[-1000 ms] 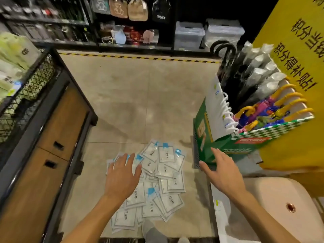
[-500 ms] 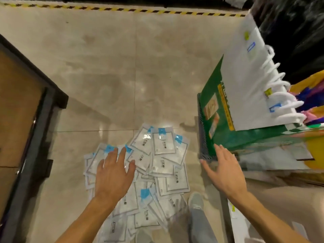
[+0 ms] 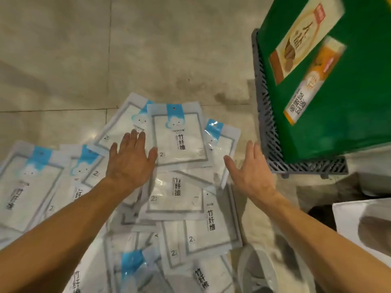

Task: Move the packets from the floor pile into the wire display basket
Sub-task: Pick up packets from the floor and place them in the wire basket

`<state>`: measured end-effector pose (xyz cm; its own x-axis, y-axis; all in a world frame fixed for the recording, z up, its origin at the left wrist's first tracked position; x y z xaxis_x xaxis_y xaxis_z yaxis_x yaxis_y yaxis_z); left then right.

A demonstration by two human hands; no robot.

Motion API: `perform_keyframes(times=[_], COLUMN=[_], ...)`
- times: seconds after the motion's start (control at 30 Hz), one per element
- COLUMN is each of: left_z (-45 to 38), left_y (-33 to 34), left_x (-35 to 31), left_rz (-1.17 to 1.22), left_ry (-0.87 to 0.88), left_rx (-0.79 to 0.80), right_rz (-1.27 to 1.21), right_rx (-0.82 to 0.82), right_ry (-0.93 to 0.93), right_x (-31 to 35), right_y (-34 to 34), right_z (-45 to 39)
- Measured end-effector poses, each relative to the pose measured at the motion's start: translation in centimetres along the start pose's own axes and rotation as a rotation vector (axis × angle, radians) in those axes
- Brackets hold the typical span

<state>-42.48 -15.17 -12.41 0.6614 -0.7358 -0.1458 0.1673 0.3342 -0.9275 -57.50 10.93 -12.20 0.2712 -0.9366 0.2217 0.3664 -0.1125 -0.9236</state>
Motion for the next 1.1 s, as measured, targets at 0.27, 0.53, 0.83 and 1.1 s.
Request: perform_keyframes(times=[0.27, 0.53, 0.83, 1.1], left_z=[-7.1, -7.1, -7.1, 0.6], left_y=[10.9, 11.4, 7.1, 1.1], left_x=[0.4, 0.8, 0.2, 3.6], left_rz=[-0.081, 0.134, 0.417, 1.142], left_ry=[-0.013, -0.069, -0.178, -0.388], left_rx=[-0.083, -0.239, -0.223, -0.126], right_rz=[-0.113, -0.396, -0.718, -1.067], right_rx=[-0.263, -0.430, -0.296, -0.060], right_ry=[0.050, 0.071, 0.301, 0.267], right_x=[-0.7, -1.3, -0.7, -0.4], right_y=[13.6, 14.8, 11.3, 0.8], right_z=[-4.7, -5.0, -6.1, -1.4])
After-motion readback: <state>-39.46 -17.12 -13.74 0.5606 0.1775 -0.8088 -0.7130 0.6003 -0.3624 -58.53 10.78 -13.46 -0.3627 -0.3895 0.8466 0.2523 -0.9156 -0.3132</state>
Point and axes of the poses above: each hand's wrist, its own z-axis away from the middle knuckle, its own y-axis out of the palm, x = y × z, the point moved 2 cm from there along -z, towards the middle knuckle, and after that the axes turned 8 degrees about -x, right-handed, at the moved point
